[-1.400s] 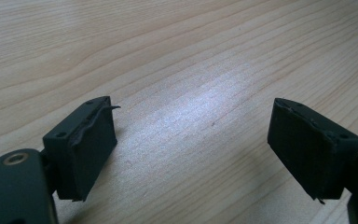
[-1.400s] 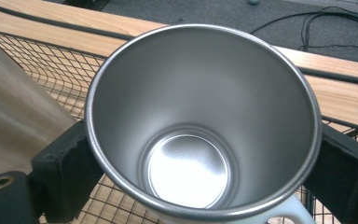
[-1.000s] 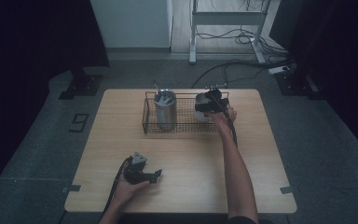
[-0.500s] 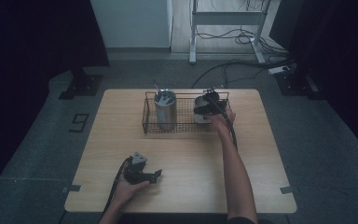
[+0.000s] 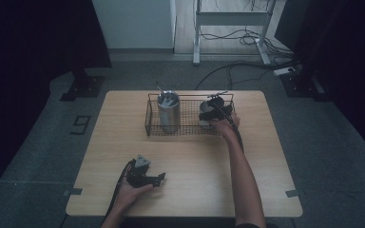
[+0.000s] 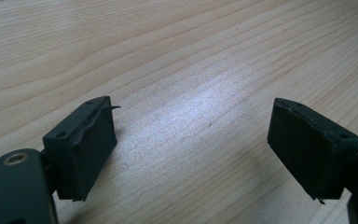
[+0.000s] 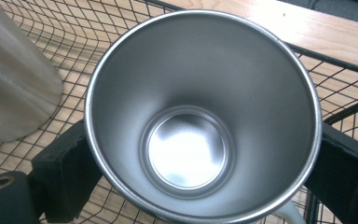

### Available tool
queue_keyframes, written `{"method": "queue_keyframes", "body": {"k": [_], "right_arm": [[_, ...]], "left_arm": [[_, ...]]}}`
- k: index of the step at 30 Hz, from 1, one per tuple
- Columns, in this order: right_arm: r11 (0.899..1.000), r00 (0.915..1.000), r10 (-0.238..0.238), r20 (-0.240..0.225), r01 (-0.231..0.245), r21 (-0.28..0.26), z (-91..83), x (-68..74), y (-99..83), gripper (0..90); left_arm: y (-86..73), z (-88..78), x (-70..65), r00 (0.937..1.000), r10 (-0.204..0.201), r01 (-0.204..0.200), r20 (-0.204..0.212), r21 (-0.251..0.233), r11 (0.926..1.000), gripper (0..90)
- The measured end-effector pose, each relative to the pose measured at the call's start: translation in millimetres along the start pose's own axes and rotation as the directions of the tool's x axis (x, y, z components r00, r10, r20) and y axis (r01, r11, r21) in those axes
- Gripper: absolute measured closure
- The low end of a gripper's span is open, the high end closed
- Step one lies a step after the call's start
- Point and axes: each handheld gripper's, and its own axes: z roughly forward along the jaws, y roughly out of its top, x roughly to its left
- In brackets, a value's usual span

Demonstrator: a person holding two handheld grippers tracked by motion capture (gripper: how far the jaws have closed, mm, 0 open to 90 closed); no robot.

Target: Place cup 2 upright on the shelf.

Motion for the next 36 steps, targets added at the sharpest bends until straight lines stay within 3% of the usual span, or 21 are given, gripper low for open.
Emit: {"method": "queue_keyframes", "body": {"k": [4,7,11,16,28,36], "right_arm": [[1.0,0.9999,0.013,-0.003,-0.013,-0.01,-2.2,0.0,-0.3,4.8],[0.998,0.9981,0.041,-0.046,-0.043,-0.04,-6.8,-1.5,1.8,0.0],[0.994,0.9974,0.059,-0.042,-0.062,-0.094,-15.4,-1.8,4.3,0.0],[0.991,0.9972,0.067,-0.035,-0.07,-0.11,-23.6,-3.2,4.1,0.0],[0.978,0.9969,0.041,-0.067,-0.054,-0.2,-57.4,-5.2,-6.8,0.0],[0.968,0.9938,0.013,-0.111,-0.04,-0.25,-77.2,-1.0,-29.1,0.0]], "left_arm": [[-0.2,0.0,0.0,1.0,0.004,-0.004,0.0,0.0,1.0,15.1],[-0.2,0.0,0.1,1.0,0.006,-0.006,0.0,0.0,1.0,15.1],[-0.2,-0.1,0.3,1.0,0.008,-0.008,0.002,0.0,1.0,15.1],[-0.4,0.1,0.0,1.0,0.009,-0.009,0.003,-0.001,1.0,15.1],[-1.2,1.2,-0.9,0.9997,0.022,-0.022,-0.003,-0.009,0.9997,15.1],[-0.8,1.6,-1.5,0.9997,0.024,-0.024,-0.007,-0.007,0.9997,15.1]]}}
